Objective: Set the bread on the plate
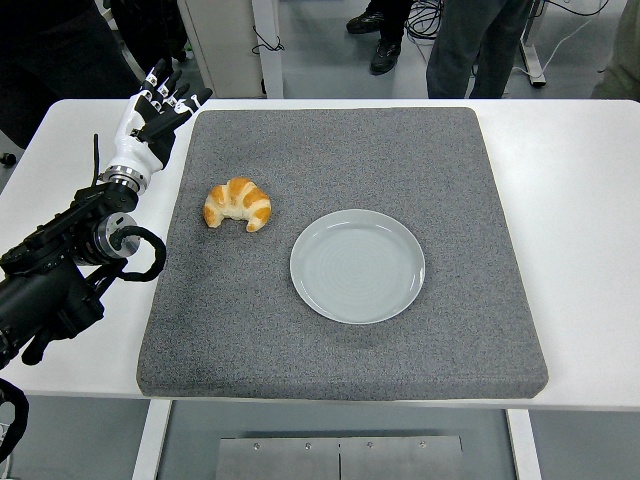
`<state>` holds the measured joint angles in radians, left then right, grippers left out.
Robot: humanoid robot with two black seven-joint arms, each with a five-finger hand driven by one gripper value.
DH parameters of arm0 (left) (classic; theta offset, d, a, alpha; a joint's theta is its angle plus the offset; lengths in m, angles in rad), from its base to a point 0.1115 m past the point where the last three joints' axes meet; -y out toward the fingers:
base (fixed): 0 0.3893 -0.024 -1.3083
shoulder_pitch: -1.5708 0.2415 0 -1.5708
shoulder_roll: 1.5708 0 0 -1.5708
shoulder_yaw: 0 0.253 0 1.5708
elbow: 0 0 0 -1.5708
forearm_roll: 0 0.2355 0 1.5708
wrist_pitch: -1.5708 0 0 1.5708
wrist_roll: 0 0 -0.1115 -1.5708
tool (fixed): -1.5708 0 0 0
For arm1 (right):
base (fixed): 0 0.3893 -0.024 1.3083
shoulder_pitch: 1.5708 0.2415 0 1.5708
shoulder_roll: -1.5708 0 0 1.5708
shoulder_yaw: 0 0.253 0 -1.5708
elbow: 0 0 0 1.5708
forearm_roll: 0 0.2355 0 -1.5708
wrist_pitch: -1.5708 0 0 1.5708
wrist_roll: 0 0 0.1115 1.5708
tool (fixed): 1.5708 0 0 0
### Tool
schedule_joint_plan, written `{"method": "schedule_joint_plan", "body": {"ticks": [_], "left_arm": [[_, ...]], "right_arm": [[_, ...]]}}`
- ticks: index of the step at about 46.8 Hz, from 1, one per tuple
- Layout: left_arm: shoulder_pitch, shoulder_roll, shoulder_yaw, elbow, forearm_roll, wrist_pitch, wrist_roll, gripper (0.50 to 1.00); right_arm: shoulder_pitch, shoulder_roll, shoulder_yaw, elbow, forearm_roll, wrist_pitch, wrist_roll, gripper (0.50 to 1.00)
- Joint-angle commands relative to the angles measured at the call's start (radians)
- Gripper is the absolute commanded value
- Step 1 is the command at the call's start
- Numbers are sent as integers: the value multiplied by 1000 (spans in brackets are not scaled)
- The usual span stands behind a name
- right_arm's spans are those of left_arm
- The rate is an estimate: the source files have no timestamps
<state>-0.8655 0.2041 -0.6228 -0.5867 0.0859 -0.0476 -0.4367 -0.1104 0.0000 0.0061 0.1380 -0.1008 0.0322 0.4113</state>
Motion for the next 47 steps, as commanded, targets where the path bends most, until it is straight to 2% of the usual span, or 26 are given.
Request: {"method": "schedule_joint_plan", "body": {"ticks": [1,47], "left_arm": [[0,0,0,1,0,0,0,969],[0,-5,0,2,0,-1,-4,969]], "right_arm": [[0,0,0,0,1,0,0,1000],[0,0,0,0,0,0,0,1000]]}}
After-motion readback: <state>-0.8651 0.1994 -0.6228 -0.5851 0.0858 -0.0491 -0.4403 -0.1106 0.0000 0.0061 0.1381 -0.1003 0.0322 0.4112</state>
